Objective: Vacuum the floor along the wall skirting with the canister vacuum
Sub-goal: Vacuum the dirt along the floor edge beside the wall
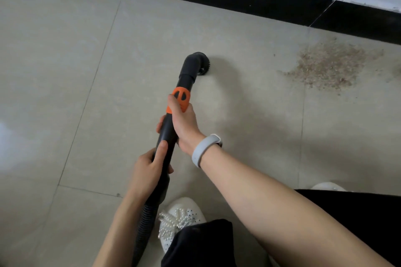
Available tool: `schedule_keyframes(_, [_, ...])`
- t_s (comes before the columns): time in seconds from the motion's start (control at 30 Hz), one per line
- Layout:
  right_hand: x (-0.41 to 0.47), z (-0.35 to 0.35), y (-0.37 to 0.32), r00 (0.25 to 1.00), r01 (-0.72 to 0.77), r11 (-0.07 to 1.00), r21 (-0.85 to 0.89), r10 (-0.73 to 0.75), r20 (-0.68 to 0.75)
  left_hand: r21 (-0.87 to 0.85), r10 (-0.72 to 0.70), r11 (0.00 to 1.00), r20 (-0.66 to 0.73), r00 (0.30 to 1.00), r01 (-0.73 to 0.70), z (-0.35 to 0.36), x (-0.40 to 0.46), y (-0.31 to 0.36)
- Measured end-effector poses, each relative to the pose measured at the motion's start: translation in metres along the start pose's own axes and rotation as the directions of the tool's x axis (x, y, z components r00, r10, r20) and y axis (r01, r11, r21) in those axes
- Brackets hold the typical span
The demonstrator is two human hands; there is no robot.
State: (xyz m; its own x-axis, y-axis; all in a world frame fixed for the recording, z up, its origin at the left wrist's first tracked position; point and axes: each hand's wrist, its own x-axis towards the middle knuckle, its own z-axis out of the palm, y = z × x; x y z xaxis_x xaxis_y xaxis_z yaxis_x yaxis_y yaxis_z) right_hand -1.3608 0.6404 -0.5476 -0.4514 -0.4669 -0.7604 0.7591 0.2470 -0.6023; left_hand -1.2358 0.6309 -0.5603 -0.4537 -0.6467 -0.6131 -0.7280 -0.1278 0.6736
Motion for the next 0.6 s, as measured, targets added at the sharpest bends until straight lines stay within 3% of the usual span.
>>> schedule_keyframes(0.17, [0.008,0.011,-0.008,0.993,-0.057,0.993,-0.107,0.067,0.100,-0.112,-0.010,0.994,-0.003,1.000,0.010,-0.005,0.003,0.005])
schedule_keyframes(0.33, [0.020,0.019,-0.026,0.994,-0.111,0.992,-0.053,0.111,0.004,-0.061,-0.033,0.998,0.009,0.999,0.034,-0.018,-0.006,-0.003])
schedule_keyframes(0.5, [0.024,0.014,-0.024,0.985,-0.145,0.989,0.008,0.145,-0.090,0.020,-0.084,0.996,0.136,0.987,0.082,-0.018,-0.016,-0.006])
schedule_keyframes(0.6, [0.016,0.005,-0.010,0.978,-0.174,0.984,0.028,0.177,-0.107,-0.037,-0.116,0.990,0.317,0.941,0.134,-0.022,-0.016,0.002])
